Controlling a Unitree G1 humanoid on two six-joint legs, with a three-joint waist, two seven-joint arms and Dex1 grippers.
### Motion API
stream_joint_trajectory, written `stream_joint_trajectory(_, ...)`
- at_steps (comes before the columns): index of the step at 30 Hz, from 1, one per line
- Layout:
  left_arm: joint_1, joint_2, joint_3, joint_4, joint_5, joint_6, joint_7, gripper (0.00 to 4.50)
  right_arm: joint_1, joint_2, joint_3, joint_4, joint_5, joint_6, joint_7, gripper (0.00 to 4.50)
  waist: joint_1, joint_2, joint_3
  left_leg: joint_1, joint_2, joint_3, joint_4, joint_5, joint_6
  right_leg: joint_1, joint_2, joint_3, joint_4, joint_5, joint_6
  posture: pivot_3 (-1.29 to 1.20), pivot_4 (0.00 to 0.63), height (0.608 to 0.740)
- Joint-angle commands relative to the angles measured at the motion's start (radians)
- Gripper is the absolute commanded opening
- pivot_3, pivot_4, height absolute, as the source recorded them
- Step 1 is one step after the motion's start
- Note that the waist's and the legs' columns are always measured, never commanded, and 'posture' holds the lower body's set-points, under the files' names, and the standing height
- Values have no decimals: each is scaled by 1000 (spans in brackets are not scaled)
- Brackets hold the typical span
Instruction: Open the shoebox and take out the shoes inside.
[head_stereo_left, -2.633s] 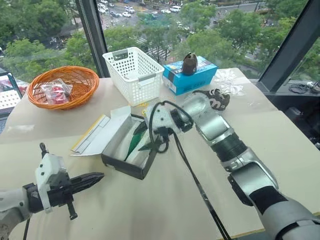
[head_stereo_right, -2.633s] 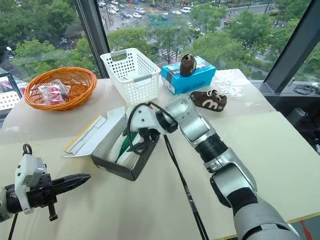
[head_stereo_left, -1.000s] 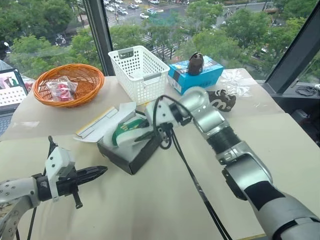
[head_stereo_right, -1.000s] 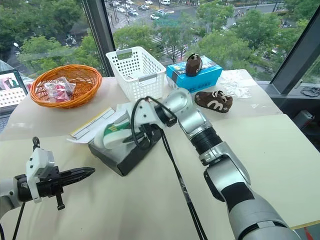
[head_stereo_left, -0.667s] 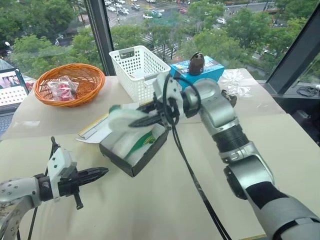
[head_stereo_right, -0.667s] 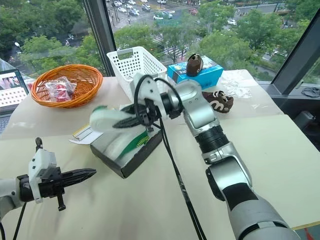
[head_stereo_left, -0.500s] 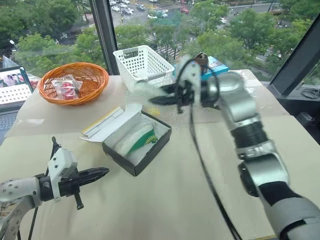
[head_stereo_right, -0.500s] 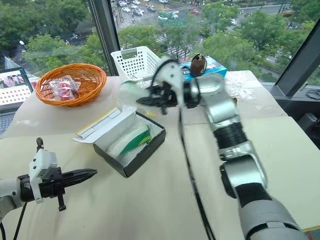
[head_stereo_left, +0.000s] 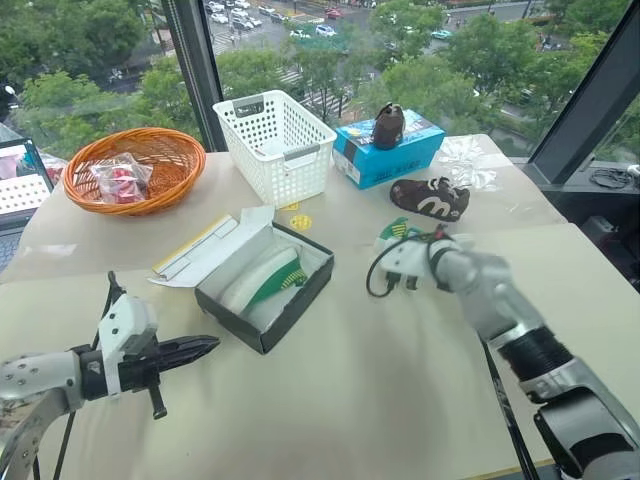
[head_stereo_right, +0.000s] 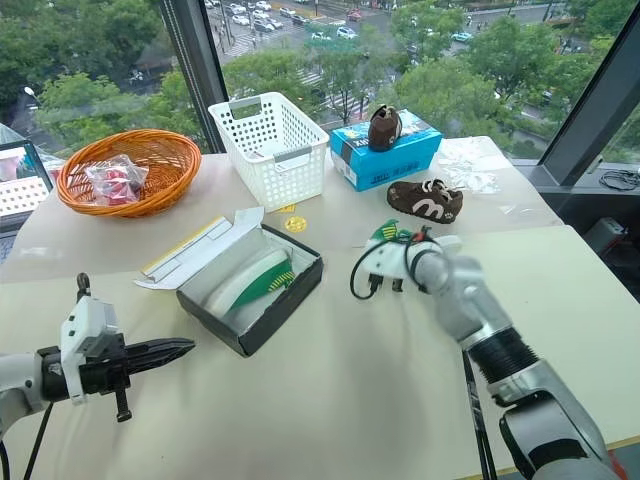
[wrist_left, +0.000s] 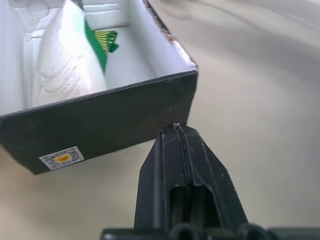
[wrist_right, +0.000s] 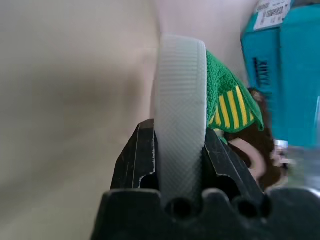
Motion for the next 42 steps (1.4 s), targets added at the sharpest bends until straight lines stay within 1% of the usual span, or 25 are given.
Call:
stream_joint_trajectory(1, -20, 11, -3, -3, -16, 0, -3, 0, 83, 20, 20, -57, -89, 51, -27, 666, 3, -1, 0, 1, 0, 0, 0, 0, 0, 1, 0, 0, 0, 0, 0, 0, 150, 731)
stream_joint_trajectory(4, -27, 10, -9, 0, -16, 2, -3, 0, 150, 38, 20, -108, -94, 71, 16, 666, 5, -1, -1, 2, 0, -1, 0, 0, 0, 3, 0, 0, 0, 0, 0, 0, 150, 731)
stream_joint_trajectory(5, -29, 10, -11, 0, -16, 3, -1, 0, 183, 61, 7, -139, -59, 92, 46, 666, 6, -2, -1, 2, 0, -1, 0, 0, 0, 3, 0, 0, -1, 0, 0, 0, 150, 731)
stream_joint_trajectory(7, -29, 9, -13, -1, -17, 4, 0, 0, 239, 99, -23, -205, 10, 140, 121, 1522, 7, -4, -3, 3, 0, -2, 0, -1, 1, 5, 0, -1, -1, 0, 0, 0, 150, 731)
stream_joint_trajectory(8, -30, 9, -13, -2, -17, 5, 0, 0, 266, 132, -54, -241, 65, 187, 165, 1694, 7, -6, -4, 4, 1, -2, 0, -1, 1, 6, 1, -2, -2, -1, 0, 0, 150, 731)
stream_joint_trajectory(10, -28, 10, -11, -2, -19, 6, -1, 0, 297, 177, -98, -308, 133, 275, 234, 2411, 5, -9, -6, 9, 1, -3, -1, -2, 1, 10, 1, -3, -2, -2, 0, 0, 150, 731)
stream_joint_trajectory(11, -27, 10, -10, -2, -19, 7, -2, 0, 304, 187, -109, -330, 148, 301, 255, 2698, 2, -11, -7, 12, 2, -3, -2, -2, 1, 13, 1, -2, -3, -2, 0, 0, 150, 731)
stream_joint_trajectory(13, -26, 11, -9, -1, -19, 8, -3, 0, 309, 194, -138, -381, 191, 353, 307, 3438, -1, -15, -9, 17, 2, -3, -3, -4, 1, 16, 2, -1, -3, -3, 0, 0, 150, 731)
stream_joint_trajectory(14, -28, 11, -10, 0, -17, 7, -2, 0, 302, 203, -173, -412, 233, 402, 335, 3630, -1, -15, -10, 18, 3, -2, -4, -4, 1, 16, 2, -1, -3, -4, -1, 0, 150, 731)
stream_joint_trajectory(15, -30, 11, -11, 1, -18, 8, -1, 0, 290, 201, -209, -439, 277, 448, 371, 4050, 1, -16, -10, 18, 3, -2, -3, -4, 1, 16, 2, -1, -2, -5, -3, 0, 150, 731)
stream_joint_trajectory(16, -31, 10, -12, 2, -16, 7, 0, 0, 283, 187, -233, -463, 317, 486, 413, 4377, 2, -16, -10, 19, 3, -3, -4, -4, 0, 16, 2, -2, -2, -7, -6, 0, 150, 731)
stream_joint_trajectory(18, -33, 10, -14, 3, -14, 6, 1, 0, 267, 155, -261, -491, 376, 523, 473, 4444, 4, -16, -10, 18, 3, -3, -4, -4, 0, 15, 2, -1, -1, -7, -7, 0, 150, 731)
stream_joint_trajectory(20, -36, 10, -18, 4, -12, 6, 2, 0, 233, 139, -289, -500, 431, 546, 498, 4444, 5, -15, -10, 18, 3, -3, -5, -4, 0, 15, 3, -1, -1, -8, -8, 0, 150, 731)
stream_joint_trajectory(23, -39, 10, -18, 4, -11, 6, 6, 0, 90, 149, -407, -521, 592, 531, 551, 4444, 2, -10, -4, 17, 3, -2, -5, -4, 0, 13, 3, -1, -1, -8, -8, 0, 150, 731)
stream_joint_trajectory(25, -35, 10, -14, 3, -10, 5, 7, 0, -60, 178, -482, -528, 730, 475, 588, 4444, 0, -6, 2, 16, 2, -1, -5, -4, 0, 12, 2, 1, -1, -7, -8, 0, 150, 731)
stream_joint_trajectory(26, -35, 11, -13, 3, -10, 6, 7, 0, -119, 182, -493, -513, 772, 441, 601, 4444, 1, -3, 5, 16, 1, -1, -5, -4, 0, 12, 2, 1, 0, -4, -3, 0, 150, 731)
stream_joint_trajectory(28, -35, 11, -10, 2, -12, 7, 8, 0, -202, 179, -486, -473, 818, 387, 615, 4444, 5, -4, 4, 16, 2, -2, -5, -4, 0, 12, 2, 0, -1, -3, -3, 0, 150, 731)
stream_joint_trajectory(30, -35, 13, -9, 3, -12, 7, 7, 0, -301, 191, -381, -384, 795, 248, 649, 4444, 9, -5, 4, 17, 3, -3, -9, -4, 0, 12, 4, -3, -2, -3, -5, 0, 150, 731)
stream_joint_trajectory(31, -35, 14, -8, 4, -12, 7, 6, 0, -328, 194, -341, -353, 785, 196, 660, 4444, 9, -5, 4, 17, 2, -3, -9, -4, -1, 13, 3, -3, -2, -1, -10, 0, 150, 731)
stream_joint_trajectory(32, -38, 14, -10, 6, -12, 7, 7, 0, -345, 194, -317, -327, 781, 158, 666, 4444, 8, -5, 4, 17, 2, -3, -9, -5, -1, 12, 3, -3, -2, -1, -10, 0, 150, 731)
stream_joint_trajectory(34, -40, 15, -10, 5, -12, 8, 8, 0, -366, 212, -205, -225, 726, 4, 695, 4444, 6, -5, 4, 16, 1, -2, -8, -5, 0, 13, 1, -3, -2, -1, -10, 0, 150, 731)
stream_joint_trajectory(35, -38, 16, -8, 3, -12, 8, 9, 0, -378, 219, -130, -149, 669, -113, 701, 4444, 6, -5, 4, 16, 0, -1, -8, -6, 0, 13, 0, -3, -2, -1, -9, 0, 150, 731)
stream_joint_trajectory(37, -33, 15, -2, -1, -14, 10, 10, 0, -402, 225, -23, -14, 578, -290, 705, 4444, 3, -5, 4, 16, -1, 0, -7, -6, 1, 13, -1, -2, -2, -2, -8, 0, 150, 731)
stream_joint_trajectory(38, -30, 14, 1, -3, -15, 11, 13, 0, -413, 230, 10, 43, 555, -357, 711, 4444, 3, -5, 4, 16, -1, 0, -7, -6, 1, 13, -1, -2, -3, -2, -8, 0, 150, 731)
stream_joint_trajectory(42, -12, 9, 11, -21, -20, 14, 20, 0, -454, 277, 47, 214, 523, -501, 691, 4444, 6, -5, 5, 15, -1, -1, -6, -4, -3, 12, -1, -3, -2, -2, -7, 0, 150, 731)
